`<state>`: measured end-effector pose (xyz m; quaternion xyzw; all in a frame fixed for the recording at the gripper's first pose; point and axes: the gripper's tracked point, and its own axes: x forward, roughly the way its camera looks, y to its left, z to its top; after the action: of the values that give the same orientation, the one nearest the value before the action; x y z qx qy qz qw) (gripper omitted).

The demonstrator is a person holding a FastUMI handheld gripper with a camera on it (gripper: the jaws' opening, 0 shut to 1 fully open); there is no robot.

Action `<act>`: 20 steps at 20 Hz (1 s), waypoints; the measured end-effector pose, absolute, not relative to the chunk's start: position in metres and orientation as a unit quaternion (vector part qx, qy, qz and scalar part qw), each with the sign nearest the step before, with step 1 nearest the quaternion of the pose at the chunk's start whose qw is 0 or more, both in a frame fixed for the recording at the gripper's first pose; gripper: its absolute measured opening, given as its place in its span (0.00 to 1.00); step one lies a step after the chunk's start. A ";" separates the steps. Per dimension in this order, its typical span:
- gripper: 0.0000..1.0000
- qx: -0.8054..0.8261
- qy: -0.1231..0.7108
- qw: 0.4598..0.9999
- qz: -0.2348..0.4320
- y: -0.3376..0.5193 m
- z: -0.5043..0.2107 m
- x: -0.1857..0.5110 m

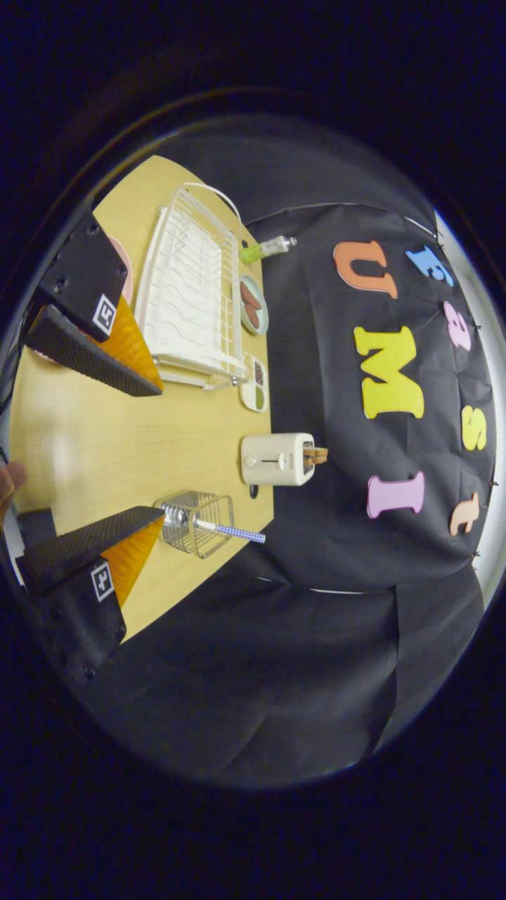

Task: Take the plate from the dish rack, then take the spoon from the basket and place it into the plate.

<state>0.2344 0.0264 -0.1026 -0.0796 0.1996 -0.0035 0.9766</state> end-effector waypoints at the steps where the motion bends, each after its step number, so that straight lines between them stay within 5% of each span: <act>1: 1.00 -0.081 0.191 0.978 -0.009 0.014 -0.100 0.245; 9: 1.00 -0.109 0.090 0.989 -0.050 -0.057 -0.066 0.333; 17: 0.98 -0.105 0.111 0.987 -0.044 -0.064 -0.081 0.425; 20: 0.90 -0.073 0.150 0.986 -0.026 -0.061 -0.088 0.447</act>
<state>0.4470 -0.0614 -0.0881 -0.0731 0.1505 -0.0265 0.9856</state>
